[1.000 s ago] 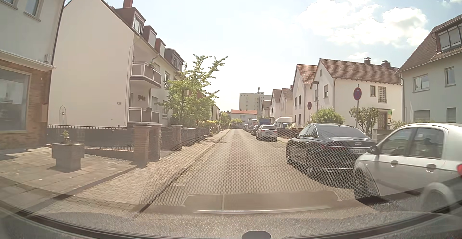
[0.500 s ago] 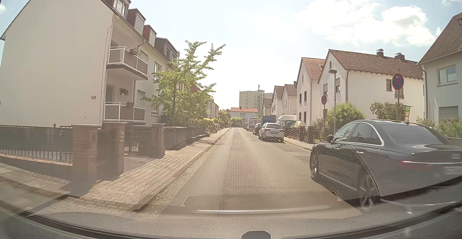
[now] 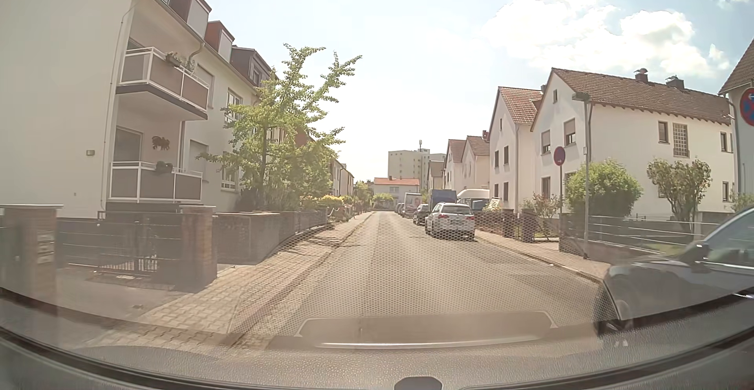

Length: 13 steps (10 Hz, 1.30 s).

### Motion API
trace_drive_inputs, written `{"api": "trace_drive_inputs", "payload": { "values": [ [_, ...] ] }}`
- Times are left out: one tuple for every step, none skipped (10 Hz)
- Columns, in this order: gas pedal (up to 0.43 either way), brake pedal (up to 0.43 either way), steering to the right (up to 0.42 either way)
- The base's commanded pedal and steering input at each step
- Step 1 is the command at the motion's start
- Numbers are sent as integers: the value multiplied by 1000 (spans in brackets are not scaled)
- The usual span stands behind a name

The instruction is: Follow the waypoints while adhering to traffic rules and regulations

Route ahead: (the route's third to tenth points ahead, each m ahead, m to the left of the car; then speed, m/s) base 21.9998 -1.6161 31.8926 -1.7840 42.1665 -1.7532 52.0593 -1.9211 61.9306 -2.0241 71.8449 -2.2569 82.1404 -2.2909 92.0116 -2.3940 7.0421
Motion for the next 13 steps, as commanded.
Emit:
{"api": "trace_drive_inputs", "payload": {
  "values": [
    [8,0,6],
    [8,0,6],
    [8,0,5],
    [8,0,5],
    [8,0,6],
    [8,0,5],
    [8,0,5],
    [8,0,6],
    [8,0,5],
    [8,0,4],
    [8,0,4],
    [8,0,4],
    [8,0,3]
  ]
}}
